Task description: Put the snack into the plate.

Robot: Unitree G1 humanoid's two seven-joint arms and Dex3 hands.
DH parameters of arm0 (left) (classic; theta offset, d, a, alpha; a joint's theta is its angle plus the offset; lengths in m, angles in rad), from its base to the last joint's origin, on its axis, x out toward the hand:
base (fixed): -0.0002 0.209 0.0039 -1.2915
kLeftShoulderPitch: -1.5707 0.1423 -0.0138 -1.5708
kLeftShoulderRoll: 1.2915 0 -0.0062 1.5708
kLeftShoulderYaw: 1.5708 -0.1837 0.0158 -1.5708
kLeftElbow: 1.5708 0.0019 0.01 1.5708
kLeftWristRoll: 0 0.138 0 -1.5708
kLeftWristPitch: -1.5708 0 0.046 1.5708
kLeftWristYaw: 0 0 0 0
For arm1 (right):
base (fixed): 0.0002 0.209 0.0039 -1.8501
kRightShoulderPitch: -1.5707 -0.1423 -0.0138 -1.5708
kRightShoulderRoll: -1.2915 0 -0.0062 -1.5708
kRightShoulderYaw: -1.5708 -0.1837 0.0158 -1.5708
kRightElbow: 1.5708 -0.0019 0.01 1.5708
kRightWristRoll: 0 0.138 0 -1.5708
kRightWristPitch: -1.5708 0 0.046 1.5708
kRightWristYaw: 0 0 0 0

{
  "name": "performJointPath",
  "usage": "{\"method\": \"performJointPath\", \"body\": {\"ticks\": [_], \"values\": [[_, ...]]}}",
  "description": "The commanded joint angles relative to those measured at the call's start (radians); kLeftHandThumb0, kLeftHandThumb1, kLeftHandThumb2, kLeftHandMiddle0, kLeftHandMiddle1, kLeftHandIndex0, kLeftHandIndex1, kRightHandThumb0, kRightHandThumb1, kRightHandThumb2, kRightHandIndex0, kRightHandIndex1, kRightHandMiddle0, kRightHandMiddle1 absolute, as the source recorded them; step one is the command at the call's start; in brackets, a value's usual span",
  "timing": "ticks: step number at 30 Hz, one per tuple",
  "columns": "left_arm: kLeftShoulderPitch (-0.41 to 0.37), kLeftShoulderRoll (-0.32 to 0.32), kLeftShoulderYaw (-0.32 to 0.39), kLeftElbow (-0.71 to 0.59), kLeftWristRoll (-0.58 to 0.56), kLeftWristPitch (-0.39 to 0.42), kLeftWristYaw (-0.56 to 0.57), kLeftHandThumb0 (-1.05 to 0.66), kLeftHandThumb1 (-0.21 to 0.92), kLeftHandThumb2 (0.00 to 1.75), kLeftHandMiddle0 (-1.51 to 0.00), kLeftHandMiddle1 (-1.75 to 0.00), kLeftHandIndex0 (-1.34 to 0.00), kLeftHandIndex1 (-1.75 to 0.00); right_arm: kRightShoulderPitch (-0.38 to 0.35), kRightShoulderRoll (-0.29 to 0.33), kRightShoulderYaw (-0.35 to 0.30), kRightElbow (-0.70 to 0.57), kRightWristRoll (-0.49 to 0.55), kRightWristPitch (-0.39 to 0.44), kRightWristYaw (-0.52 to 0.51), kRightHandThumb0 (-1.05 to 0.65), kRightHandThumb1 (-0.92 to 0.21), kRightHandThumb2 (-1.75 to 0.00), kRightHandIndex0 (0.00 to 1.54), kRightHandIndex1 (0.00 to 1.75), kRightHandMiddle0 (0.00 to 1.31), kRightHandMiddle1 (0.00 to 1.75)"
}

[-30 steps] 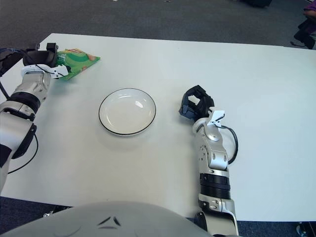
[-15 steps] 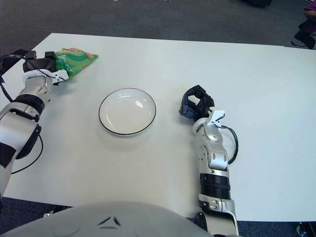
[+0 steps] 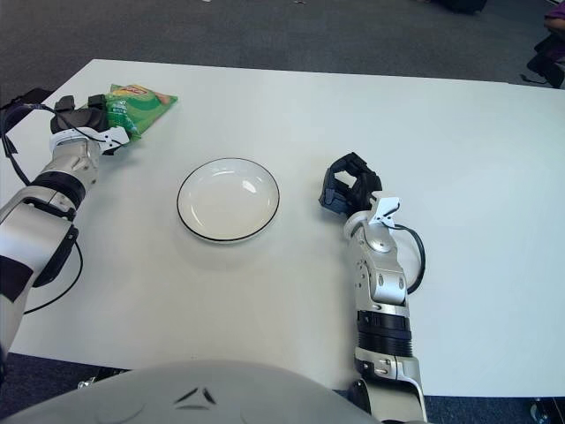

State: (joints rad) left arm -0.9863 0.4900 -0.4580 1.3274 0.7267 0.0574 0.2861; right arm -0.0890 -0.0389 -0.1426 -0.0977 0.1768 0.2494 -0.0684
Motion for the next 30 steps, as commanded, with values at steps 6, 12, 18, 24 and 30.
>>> {"method": "performJointPath", "body": {"ticks": [6, 12, 18, 24, 30], "values": [[0.029, 0.056, -0.012, -0.015, -0.003, -0.106, 0.011, -0.85, 0.92, 0.73, -0.24, -0.89, 0.0, -0.88, 0.094, 0.017, 0.01, 0.035, -0.007, 0.008, 0.02, -0.48, -0.32, -1.31, 1.1, 1.75, 0.61, 1.75], [0.077, 0.114, -0.026, -0.069, 0.008, -0.246, 0.086, -0.66, 0.9, 0.63, -0.42, -1.1, -0.07, -1.34, 0.095, 0.015, 0.011, 0.041, -0.002, -0.006, 0.034, -0.48, -0.32, -1.31, 1.09, 1.75, 0.61, 1.75], [0.122, 0.167, -0.033, -0.173, 0.022, -0.328, 0.128, -0.42, 0.75, 0.76, -0.57, -1.38, -0.28, -1.69, 0.094, 0.01, 0.012, 0.046, -0.006, -0.015, 0.044, -0.48, -0.32, -1.31, 1.1, 1.75, 0.61, 1.75], [0.169, 0.235, -0.025, -0.298, 0.037, -0.397, 0.115, -0.4, 0.62, 0.92, -0.79, -1.68, -0.38, -1.74, 0.095, 0.009, 0.013, 0.052, -0.009, -0.026, 0.047, -0.48, -0.31, -1.32, 1.11, 1.75, 0.62, 1.75], [0.255, 0.322, 0.013, -0.467, 0.024, -0.48, 0.082, -0.42, 0.55, 1.02, -0.95, -1.74, -0.43, -1.75, 0.093, 0.01, 0.014, 0.052, -0.01, -0.03, 0.046, -0.49, -0.29, -1.34, 1.13, 1.75, 0.63, 1.75]]}}
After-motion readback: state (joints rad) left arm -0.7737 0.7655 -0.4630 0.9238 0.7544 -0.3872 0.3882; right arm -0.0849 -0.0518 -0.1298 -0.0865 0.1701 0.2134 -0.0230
